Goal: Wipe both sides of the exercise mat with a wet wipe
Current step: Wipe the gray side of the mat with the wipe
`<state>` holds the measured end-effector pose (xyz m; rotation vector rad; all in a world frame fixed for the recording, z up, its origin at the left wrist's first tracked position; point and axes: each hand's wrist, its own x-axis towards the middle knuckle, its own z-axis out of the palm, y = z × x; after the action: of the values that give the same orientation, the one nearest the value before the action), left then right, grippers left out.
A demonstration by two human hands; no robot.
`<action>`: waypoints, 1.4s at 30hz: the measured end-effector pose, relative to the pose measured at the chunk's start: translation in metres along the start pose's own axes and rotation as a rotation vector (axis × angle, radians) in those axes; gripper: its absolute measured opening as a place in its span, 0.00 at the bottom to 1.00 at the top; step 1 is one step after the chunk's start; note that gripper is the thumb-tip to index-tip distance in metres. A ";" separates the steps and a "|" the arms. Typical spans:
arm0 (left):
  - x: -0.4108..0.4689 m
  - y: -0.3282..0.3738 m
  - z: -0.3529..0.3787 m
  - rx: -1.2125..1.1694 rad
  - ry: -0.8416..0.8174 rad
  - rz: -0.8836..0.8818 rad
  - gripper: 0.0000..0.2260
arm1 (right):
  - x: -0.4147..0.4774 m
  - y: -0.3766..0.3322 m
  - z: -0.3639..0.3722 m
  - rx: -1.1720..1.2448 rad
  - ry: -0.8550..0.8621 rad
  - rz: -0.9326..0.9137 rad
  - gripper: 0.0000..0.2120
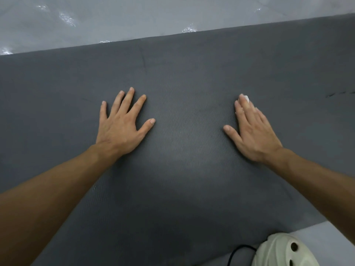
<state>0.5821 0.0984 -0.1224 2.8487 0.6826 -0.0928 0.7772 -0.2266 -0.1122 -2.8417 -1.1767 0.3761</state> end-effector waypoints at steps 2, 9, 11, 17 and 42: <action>0.007 -0.002 -0.001 -0.023 0.014 -0.021 0.33 | 0.006 -0.012 0.002 0.086 0.012 0.074 0.47; 0.044 -0.032 -0.014 -0.048 0.024 -0.183 0.31 | -0.001 -0.087 0.002 0.076 -0.049 -0.183 0.45; 0.053 -0.041 -0.018 -0.027 0.012 -0.177 0.32 | -0.006 -0.108 0.003 0.027 -0.065 -0.350 0.45; 0.060 -0.053 -0.014 -0.013 0.036 -0.127 0.36 | 0.018 -0.117 0.002 -0.055 -0.047 -0.444 0.41; 0.062 -0.050 -0.012 0.018 0.063 -0.230 0.38 | 0.141 -0.125 -0.021 -0.117 -0.021 -0.458 0.36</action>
<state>0.6146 0.1714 -0.1270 2.7888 1.0262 -0.0453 0.7922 -0.0377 -0.1048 -2.5432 -1.8466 0.3175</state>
